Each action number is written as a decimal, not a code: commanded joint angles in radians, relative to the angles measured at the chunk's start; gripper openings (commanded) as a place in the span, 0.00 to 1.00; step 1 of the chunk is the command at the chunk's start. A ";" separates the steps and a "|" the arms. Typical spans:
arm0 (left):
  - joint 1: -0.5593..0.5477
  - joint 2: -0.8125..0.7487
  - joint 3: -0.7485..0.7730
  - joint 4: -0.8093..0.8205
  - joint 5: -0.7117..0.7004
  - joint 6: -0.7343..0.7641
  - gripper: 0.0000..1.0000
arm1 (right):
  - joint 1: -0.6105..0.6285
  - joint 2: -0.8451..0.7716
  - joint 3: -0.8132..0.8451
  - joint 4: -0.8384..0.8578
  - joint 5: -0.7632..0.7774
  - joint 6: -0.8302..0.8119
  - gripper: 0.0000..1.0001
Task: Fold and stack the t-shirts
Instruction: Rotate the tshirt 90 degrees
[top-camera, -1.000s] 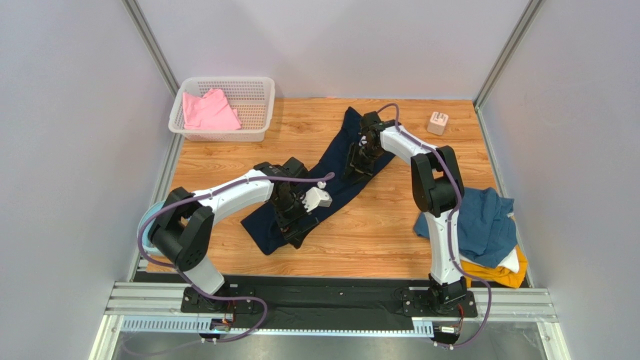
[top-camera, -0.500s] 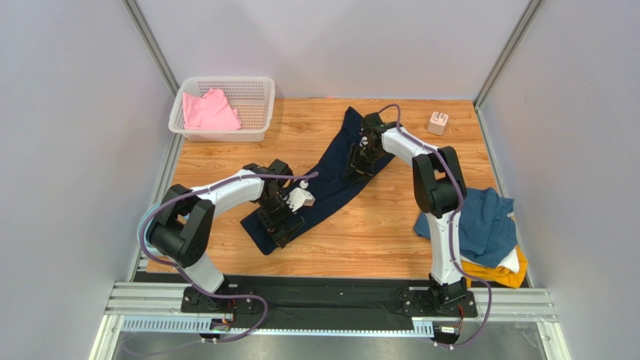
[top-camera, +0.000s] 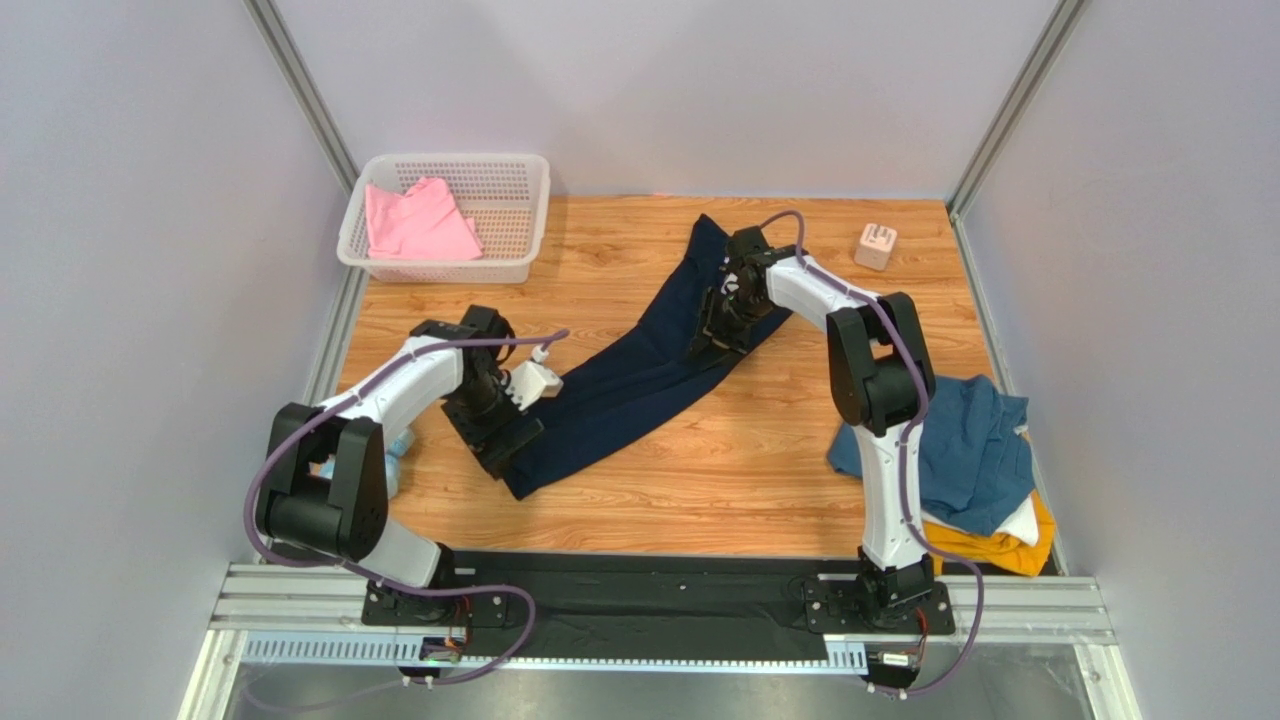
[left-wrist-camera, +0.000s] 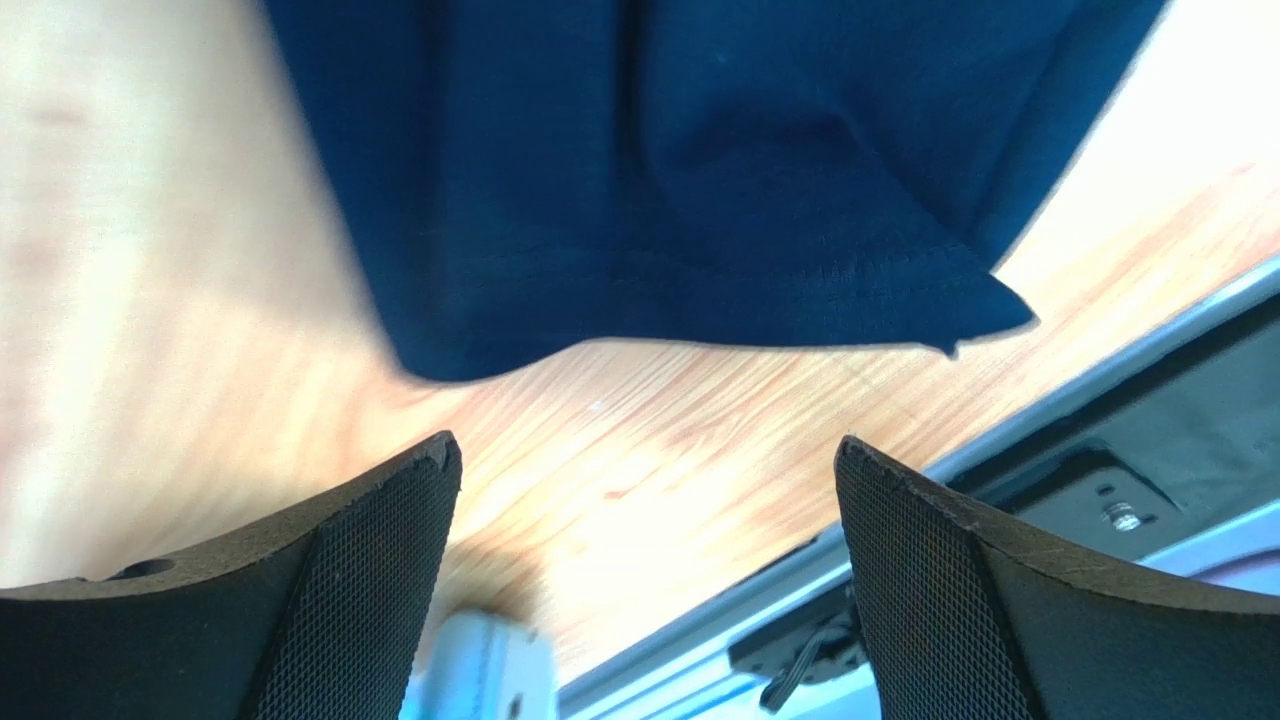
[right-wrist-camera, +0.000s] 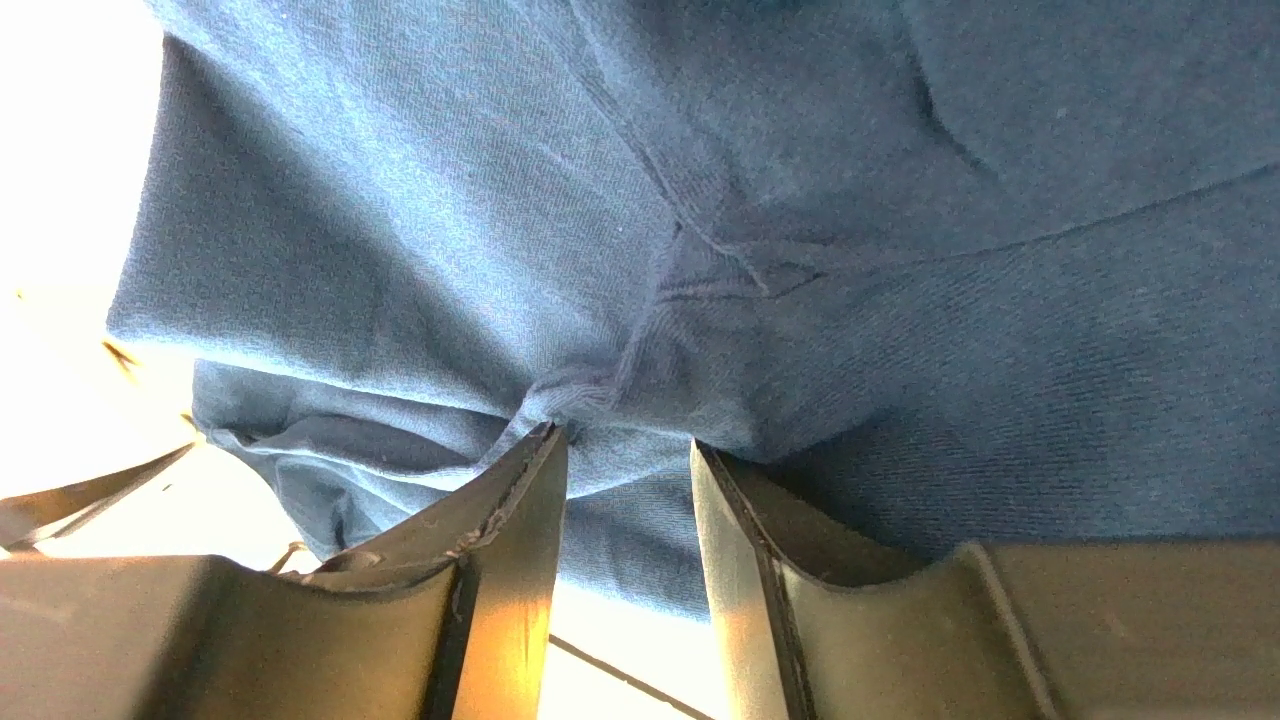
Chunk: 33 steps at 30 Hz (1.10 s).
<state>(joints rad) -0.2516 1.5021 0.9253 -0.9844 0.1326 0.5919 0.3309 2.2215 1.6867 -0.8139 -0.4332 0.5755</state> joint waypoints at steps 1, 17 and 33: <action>-0.002 -0.051 0.200 -0.127 0.059 0.036 1.00 | -0.024 0.035 -0.038 -0.013 0.103 -0.032 0.44; -0.284 0.098 0.204 -0.080 0.391 -0.136 1.00 | -0.026 0.010 0.021 -0.051 0.088 -0.031 0.44; -0.239 0.066 0.080 -0.145 0.228 -0.050 1.00 | -0.027 0.013 0.004 -0.045 0.091 -0.037 0.44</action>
<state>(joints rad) -0.5083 1.6058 1.0142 -1.0737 0.4198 0.4835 0.3161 2.2219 1.7000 -0.8474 -0.4183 0.5728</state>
